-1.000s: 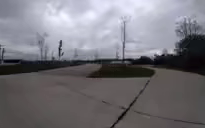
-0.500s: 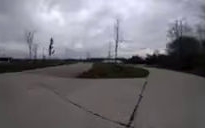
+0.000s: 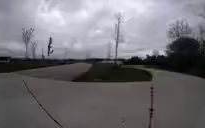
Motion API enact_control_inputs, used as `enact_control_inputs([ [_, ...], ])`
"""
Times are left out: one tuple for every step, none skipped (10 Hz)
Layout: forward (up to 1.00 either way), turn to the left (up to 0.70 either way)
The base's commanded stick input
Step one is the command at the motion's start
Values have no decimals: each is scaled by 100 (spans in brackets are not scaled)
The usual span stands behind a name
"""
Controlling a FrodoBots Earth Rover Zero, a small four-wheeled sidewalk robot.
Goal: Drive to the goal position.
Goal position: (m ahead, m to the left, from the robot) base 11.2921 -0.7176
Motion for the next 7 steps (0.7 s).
enact_control_inputs([
  [100,27],
  [100,27],
  [100,27],
  [100,27],
  [100,27],
  [100,27],
  [100,27],
])
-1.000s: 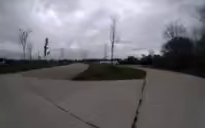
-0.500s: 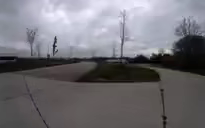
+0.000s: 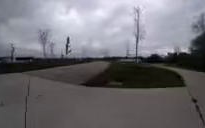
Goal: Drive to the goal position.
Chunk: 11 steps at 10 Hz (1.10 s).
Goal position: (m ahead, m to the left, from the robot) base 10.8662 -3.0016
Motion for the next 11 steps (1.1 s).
enact_control_inputs([
  [100,27],
  [100,27],
  [100,27],
  [100,27],
  [100,27],
  [100,27],
  [100,27],
  [100,27],
  [100,27],
  [100,27],
  [100,27],
])
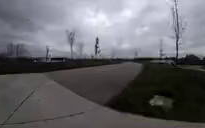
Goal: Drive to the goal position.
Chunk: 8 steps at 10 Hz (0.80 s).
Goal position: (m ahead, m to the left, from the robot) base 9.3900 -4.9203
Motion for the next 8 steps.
enact_control_inputs([
  [100,-14],
  [100,-27],
  [100,-27],
  [100,-27],
  [100,-27],
  [100,-27],
  [100,-27],
  [100,-27],
])
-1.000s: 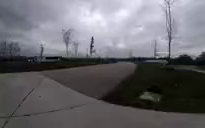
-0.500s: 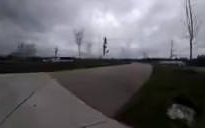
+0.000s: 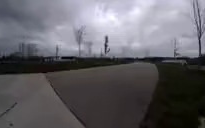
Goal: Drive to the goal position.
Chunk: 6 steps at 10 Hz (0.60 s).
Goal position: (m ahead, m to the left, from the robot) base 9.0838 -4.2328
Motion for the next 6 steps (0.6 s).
enact_control_inputs([
  [100,-27],
  [100,-27],
  [100,-27],
  [100,-27],
  [100,-27],
  [100,-27],
])
